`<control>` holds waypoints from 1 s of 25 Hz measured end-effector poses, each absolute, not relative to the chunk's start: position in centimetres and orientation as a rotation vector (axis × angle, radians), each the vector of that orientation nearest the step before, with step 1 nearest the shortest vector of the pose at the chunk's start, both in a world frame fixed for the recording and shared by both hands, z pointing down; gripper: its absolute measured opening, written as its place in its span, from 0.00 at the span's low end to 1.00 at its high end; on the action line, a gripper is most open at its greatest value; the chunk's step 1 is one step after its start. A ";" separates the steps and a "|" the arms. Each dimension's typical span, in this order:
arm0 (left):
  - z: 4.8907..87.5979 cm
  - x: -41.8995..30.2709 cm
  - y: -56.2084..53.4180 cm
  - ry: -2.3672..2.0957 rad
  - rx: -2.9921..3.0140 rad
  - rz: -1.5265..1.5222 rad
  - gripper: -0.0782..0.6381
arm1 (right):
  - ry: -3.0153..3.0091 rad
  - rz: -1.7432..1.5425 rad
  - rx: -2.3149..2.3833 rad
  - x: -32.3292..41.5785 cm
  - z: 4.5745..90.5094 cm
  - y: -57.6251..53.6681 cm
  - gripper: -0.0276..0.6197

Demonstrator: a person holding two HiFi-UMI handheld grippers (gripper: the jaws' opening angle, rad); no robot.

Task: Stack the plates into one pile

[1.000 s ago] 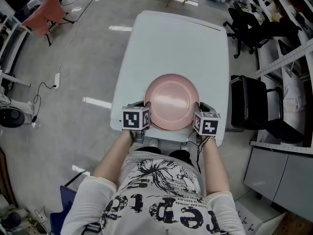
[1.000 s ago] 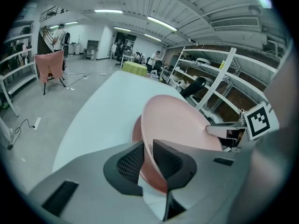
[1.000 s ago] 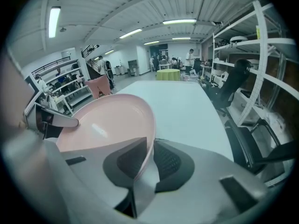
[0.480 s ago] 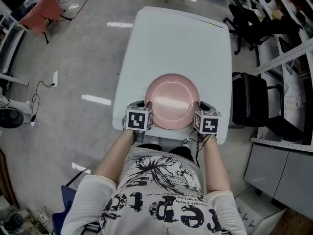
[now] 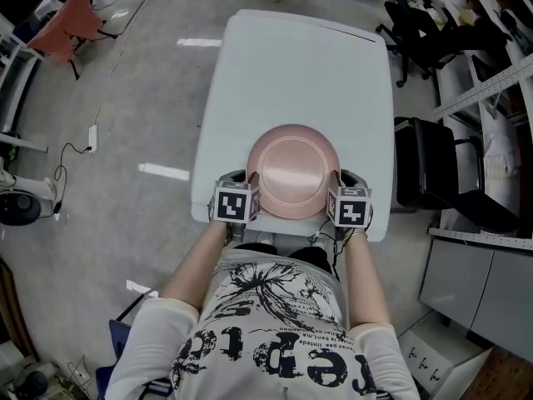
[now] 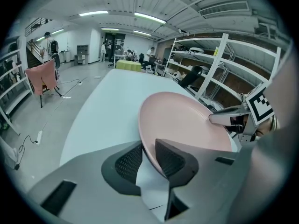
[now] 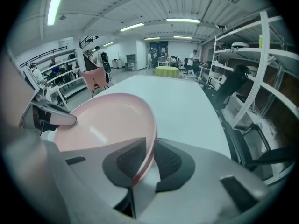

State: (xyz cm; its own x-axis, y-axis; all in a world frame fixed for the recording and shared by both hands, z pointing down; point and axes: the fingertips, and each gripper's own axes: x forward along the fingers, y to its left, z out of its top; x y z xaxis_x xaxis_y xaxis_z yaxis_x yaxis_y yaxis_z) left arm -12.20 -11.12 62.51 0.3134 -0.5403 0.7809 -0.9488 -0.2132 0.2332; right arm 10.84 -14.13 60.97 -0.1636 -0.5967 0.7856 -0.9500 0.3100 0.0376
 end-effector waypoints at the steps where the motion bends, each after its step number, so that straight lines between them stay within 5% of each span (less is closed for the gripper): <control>1: 62.6 -12.2 -11.2 -1.321 1.876 0.725 0.25 | -1.841 0.604 1.380 11.0 61.0 -14.1 0.14; 17: 60.1 -12.4 -11.8 -1.391 1.969 0.617 0.28 | -1.823 0.584 1.417 12.4 60.2 -12.7 0.21; 20: 57.7 -12.4 -12.3 -1.424 2.015 0.545 0.13 | -1.856 0.567 1.439 12.6 58.2 -12.5 0.05; 25: 53.9 -11.6 -12.2 -1.374 2.134 0.415 0.11 | -1.977 0.494 1.453 11.2 54.3 -12.2 0.05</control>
State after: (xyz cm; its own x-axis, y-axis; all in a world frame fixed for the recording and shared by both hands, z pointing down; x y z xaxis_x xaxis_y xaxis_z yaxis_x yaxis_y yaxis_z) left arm -11.63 -12.19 53.86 0.4266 -0.7296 0.5346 -0.9035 -0.3164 0.2891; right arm 11.23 -12.20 54.32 -0.1951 -0.7089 0.6778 -0.9444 0.3223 0.0653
